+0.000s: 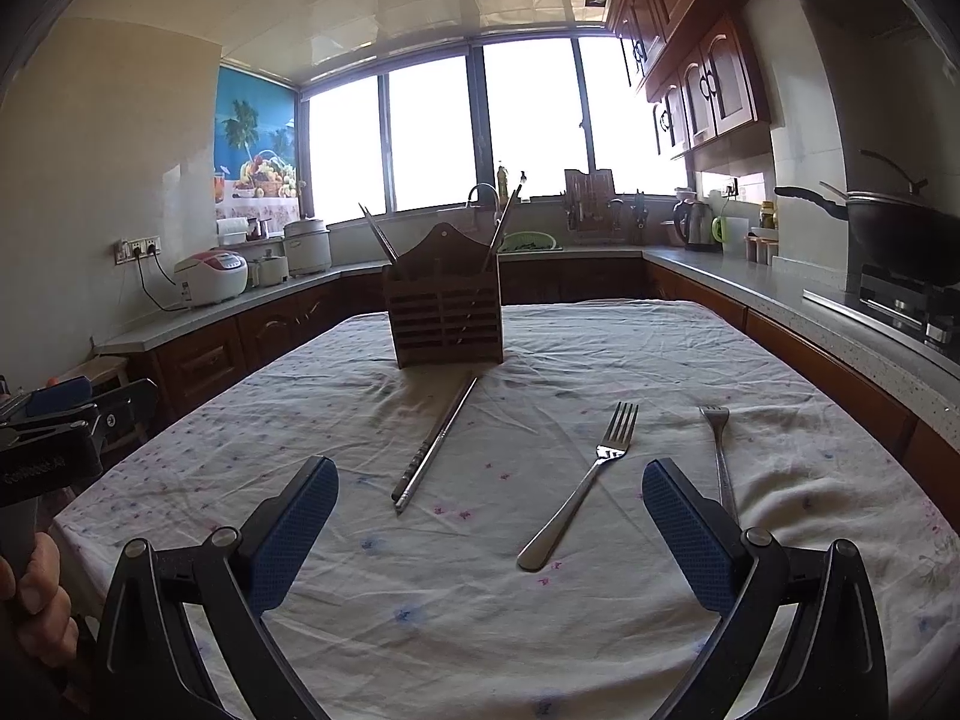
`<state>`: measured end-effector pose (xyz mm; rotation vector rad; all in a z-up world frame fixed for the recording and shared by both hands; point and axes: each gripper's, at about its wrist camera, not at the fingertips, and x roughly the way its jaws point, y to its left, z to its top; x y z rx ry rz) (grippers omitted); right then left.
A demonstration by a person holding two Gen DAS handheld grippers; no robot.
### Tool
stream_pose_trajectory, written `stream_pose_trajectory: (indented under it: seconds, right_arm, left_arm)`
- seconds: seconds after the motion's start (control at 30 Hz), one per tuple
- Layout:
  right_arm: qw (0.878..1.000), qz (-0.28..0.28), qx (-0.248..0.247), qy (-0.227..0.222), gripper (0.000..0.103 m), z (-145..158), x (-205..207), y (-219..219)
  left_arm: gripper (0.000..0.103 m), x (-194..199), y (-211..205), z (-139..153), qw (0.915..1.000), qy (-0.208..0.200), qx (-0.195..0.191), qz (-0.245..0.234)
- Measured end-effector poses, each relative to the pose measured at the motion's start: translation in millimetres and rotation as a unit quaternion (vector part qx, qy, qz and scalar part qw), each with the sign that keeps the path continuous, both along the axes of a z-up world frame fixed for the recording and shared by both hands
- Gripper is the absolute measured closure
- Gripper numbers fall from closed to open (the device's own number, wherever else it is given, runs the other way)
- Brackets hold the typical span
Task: Organize utensils
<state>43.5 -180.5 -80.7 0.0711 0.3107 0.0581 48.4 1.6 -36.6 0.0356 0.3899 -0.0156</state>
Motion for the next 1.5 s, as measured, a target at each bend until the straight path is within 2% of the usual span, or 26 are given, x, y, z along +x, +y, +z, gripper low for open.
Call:
stream_pose_trajectory:
  seconds: [1.5]
  right_arm:
    - [1.000,0.009,0.003,-0.019,0.000,11.1,-5.9,2.1]
  left_arm:
    - [0.000,-4.4,-3.5,5.9,0.9999,-0.008,0.001,-0.007]
